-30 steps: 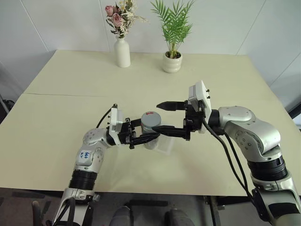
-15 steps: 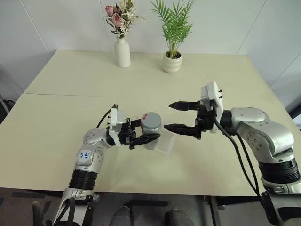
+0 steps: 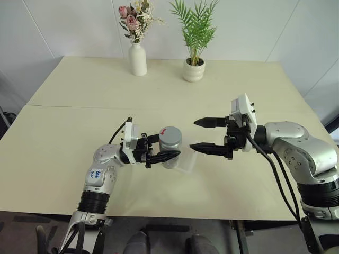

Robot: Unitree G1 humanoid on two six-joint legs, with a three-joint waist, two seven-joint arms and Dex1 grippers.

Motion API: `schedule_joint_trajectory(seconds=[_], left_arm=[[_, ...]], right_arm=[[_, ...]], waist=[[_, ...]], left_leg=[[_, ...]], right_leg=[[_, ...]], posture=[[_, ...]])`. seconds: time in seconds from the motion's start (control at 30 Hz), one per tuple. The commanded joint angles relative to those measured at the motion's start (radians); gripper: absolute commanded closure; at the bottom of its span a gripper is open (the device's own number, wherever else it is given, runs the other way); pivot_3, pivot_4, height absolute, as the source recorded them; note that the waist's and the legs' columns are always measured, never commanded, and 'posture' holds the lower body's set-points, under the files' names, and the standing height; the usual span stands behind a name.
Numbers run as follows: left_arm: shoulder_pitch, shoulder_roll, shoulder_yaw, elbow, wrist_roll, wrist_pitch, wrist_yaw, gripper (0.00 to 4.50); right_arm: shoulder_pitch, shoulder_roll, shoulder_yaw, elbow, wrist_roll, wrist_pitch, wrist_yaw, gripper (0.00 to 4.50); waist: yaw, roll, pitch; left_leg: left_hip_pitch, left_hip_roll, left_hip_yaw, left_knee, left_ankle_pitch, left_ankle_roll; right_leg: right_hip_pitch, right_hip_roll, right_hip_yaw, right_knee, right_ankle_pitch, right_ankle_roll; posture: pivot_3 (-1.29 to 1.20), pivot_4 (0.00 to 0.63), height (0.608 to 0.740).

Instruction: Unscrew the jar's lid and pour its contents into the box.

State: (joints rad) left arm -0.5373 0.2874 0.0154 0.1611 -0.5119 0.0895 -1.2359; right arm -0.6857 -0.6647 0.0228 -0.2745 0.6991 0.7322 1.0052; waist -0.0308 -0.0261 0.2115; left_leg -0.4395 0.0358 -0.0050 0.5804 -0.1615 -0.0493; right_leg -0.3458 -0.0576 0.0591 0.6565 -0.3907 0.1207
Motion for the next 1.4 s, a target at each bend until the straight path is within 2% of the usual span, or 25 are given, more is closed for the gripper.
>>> schedule_joint_trajectory(seconds=[0.03, 0.5, 0.83, 1.4], left_arm=[[0.004, 0.001, 0.000, -0.033, -0.019, -0.011, -0.006, 2.10], [0.010, -0.006, -0.003, -0.044, -0.020, -0.011, 0.004, 2.10], [0.005, -0.007, -0.005, -0.048, -0.024, -0.004, 0.006, 2.10], [-0.001, -0.001, -0.004, -0.053, -0.025, 0.006, 0.009, 2.10]], right_arm=[[-0.037, 0.033, -0.012, -0.067, 0.047, 0.019, -0.025, 0.02], [-0.105, 0.172, 0.098, -0.025, -0.028, -0.015, -0.081, 0.02], [-0.124, 0.222, 0.102, 0.045, -0.089, -0.059, -0.079, 0.02], [-0.096, 0.175, 0.062, 0.033, -0.075, -0.055, -0.049, 0.02]], waist=[[0.001, 0.000, 0.000], [0.001, 0.000, 0.000], [0.001, 0.000, 0.000], [0.001, 0.000, 0.000]], left_leg=[[0.000, 0.000, 0.000, 0.000, 0.000, 0.000], [0.000, 0.000, 0.000, 0.000, 0.000, 0.000], [0.000, 0.000, 0.000, 0.000, 0.000, 0.000], [0.000, 0.000, 0.000, 0.000, 0.000, 0.000]], right_leg=[[0.000, 0.000, 0.000, 0.000, 0.000, 0.000], [0.000, 0.000, 0.000, 0.000, 0.000, 0.000], [0.000, 0.000, 0.000, 0.000, 0.000, 0.000], [0.000, 0.000, 0.000, 0.000, 0.000, 0.000]], posture=[[0.00, 0.150, 0.740], [0.00, 0.150, 0.740], [0.00, 0.150, 0.740], [0.00, 0.150, 0.740]])
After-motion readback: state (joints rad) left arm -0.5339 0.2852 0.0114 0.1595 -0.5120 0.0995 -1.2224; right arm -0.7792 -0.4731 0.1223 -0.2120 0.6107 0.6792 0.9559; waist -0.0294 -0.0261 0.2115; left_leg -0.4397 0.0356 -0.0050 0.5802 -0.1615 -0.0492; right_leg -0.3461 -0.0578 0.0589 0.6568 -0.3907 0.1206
